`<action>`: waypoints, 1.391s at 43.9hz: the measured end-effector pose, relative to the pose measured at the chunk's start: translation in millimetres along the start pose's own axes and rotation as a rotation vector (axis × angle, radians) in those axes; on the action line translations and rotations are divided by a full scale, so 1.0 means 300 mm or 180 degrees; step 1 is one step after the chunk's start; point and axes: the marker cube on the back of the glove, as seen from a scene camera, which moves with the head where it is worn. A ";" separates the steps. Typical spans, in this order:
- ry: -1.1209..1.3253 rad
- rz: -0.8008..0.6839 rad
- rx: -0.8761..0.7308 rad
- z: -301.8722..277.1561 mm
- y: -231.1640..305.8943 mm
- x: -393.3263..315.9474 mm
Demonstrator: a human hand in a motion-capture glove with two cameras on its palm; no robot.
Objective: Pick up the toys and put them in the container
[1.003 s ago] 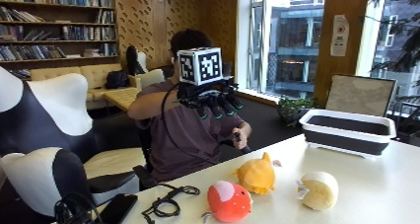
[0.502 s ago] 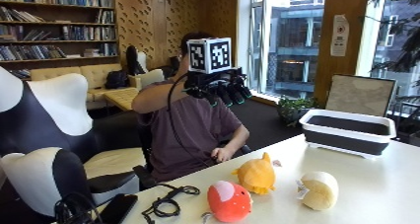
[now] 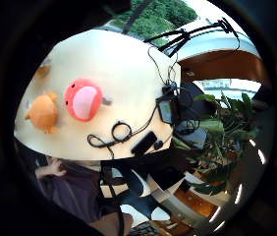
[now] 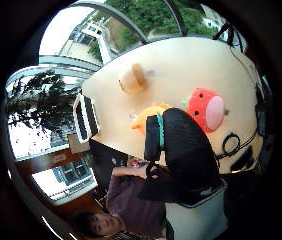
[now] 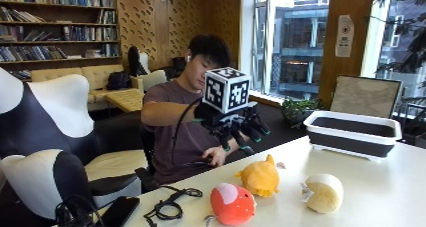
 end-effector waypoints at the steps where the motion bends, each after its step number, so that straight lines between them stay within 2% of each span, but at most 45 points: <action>1: 0.0008 -0.0005 -0.0044 0.026 -0.011 0.004; 9: -0.0008 0.0006 -0.0385 0.262 -0.083 0.041; 18: 0.0167 0.0114 -0.1256 0.590 -0.146 0.107; 21: 0.0181 0.0109 -0.1187 0.656 -0.161 0.115; 26: -0.0054 0.0118 -0.0682 0.658 -0.189 0.114; 31: -0.0236 0.0079 -0.0227 0.589 -0.205 0.101; 35: -0.0343 0.0097 -0.0073 0.477 -0.196 0.078; 46: -0.0225 0.0038 0.0332 -0.020 -0.149 -0.036; 50: -0.0172 -0.0071 0.0468 -0.161 -0.121 -0.140; 55: -0.0076 -0.0368 0.0730 -0.341 -0.079 -0.386; 61: 0.0205 -0.0685 0.0915 -0.437 -0.044 -0.678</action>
